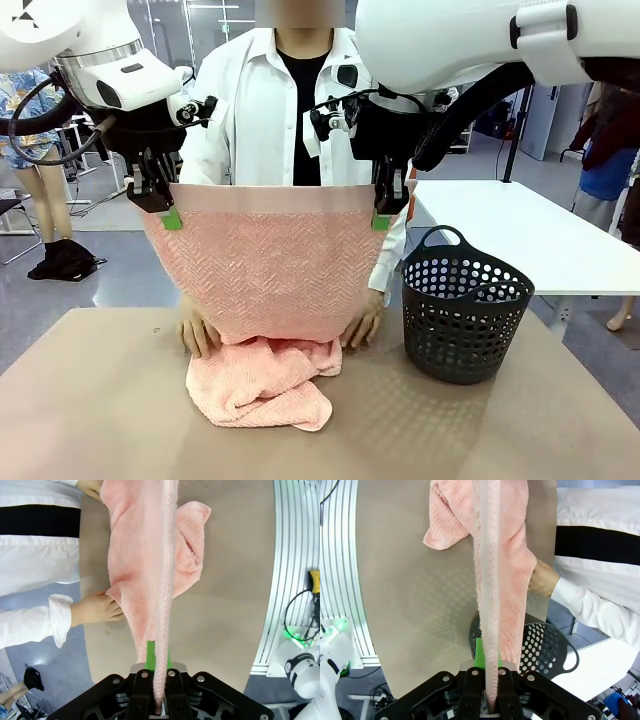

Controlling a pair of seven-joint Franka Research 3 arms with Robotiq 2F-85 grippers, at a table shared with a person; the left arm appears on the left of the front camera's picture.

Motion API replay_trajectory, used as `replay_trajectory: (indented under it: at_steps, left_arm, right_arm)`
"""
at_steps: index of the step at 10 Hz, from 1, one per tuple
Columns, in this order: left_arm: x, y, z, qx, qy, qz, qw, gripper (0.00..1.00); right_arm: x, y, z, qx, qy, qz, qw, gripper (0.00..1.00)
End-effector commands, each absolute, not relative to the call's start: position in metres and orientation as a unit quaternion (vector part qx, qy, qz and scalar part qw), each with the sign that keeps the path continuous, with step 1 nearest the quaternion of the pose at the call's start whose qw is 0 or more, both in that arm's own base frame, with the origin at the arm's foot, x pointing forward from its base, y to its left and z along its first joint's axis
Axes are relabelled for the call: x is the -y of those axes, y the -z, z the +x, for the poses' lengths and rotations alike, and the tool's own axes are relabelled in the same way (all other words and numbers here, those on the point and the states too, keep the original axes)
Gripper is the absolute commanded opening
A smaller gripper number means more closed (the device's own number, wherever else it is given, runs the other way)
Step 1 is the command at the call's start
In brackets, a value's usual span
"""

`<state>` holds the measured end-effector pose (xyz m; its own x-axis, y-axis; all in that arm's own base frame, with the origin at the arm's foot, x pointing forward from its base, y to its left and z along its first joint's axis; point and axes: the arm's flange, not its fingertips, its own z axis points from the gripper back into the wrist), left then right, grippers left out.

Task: Fold the towel.
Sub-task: Release the end of the 100 cm Hotel Towel you were holding and grab the top end of the folded side.

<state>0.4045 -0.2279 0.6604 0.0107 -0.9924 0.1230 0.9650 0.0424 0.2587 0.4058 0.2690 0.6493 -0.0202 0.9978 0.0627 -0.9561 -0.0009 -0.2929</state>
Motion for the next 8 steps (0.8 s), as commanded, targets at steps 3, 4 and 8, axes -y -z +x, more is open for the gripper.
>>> replay_trajectory:
  at_steps: [3, 4, 8]
  left_arm:
    - [0.2265, -0.6606, 0.4049, 0.136, 0.689, 0.049, 0.71, 0.0]
    - [0.2265, -0.6606, 0.4049, 0.136, 0.689, 0.049, 0.71, 0.0]
    - [0.2265, -0.6606, 0.4049, 0.136, 0.689, 0.049, 0.71, 0.0]
  right_arm:
    - [-0.2684, -0.6501, 0.4053, 0.128, -0.706, -0.082, 0.692, 0.0]
    - [-0.2684, -0.6501, 0.4053, 0.128, -0.706, -0.082, 0.692, 0.0]
    - [-0.2684, -0.6501, 0.4053, 0.128, -0.706, -0.082, 0.692, 0.0]
